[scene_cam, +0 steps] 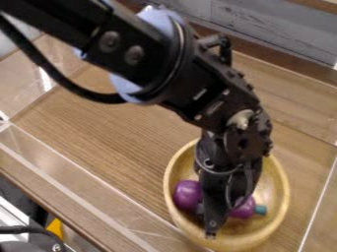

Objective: Remove the purple eggplant from inside the brown bowl and put it on the table

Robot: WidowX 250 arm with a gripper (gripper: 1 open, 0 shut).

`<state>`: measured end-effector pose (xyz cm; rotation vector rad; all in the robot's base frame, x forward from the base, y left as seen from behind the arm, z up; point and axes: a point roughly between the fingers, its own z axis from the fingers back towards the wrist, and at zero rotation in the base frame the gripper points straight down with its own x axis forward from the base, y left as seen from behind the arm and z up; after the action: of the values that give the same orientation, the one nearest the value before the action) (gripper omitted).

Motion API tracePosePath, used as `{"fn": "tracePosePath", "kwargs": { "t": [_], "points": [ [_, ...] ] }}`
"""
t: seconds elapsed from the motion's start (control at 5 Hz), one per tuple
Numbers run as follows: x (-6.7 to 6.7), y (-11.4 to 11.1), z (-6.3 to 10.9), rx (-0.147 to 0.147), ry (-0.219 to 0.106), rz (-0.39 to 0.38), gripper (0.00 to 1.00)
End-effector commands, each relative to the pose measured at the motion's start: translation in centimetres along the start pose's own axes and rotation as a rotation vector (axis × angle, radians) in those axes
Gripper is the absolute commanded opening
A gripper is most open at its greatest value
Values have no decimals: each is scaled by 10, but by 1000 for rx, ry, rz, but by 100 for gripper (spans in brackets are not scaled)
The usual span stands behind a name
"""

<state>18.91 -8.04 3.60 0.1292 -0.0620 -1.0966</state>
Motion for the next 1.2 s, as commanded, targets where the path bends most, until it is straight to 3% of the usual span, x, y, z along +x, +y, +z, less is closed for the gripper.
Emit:
{"fn": "tracePosePath", "kwargs": {
  "t": [0.0, 0.2, 0.6, 1.0],
  "points": [
    [1, 4, 10, 26, -24, 47, 0],
    [-3, 2, 12, 27, -17, 90, 0],
    [16, 18, 5, 26, -2, 160, 0],
    [19, 41, -5, 27, 3, 164, 0]
  ]
}}
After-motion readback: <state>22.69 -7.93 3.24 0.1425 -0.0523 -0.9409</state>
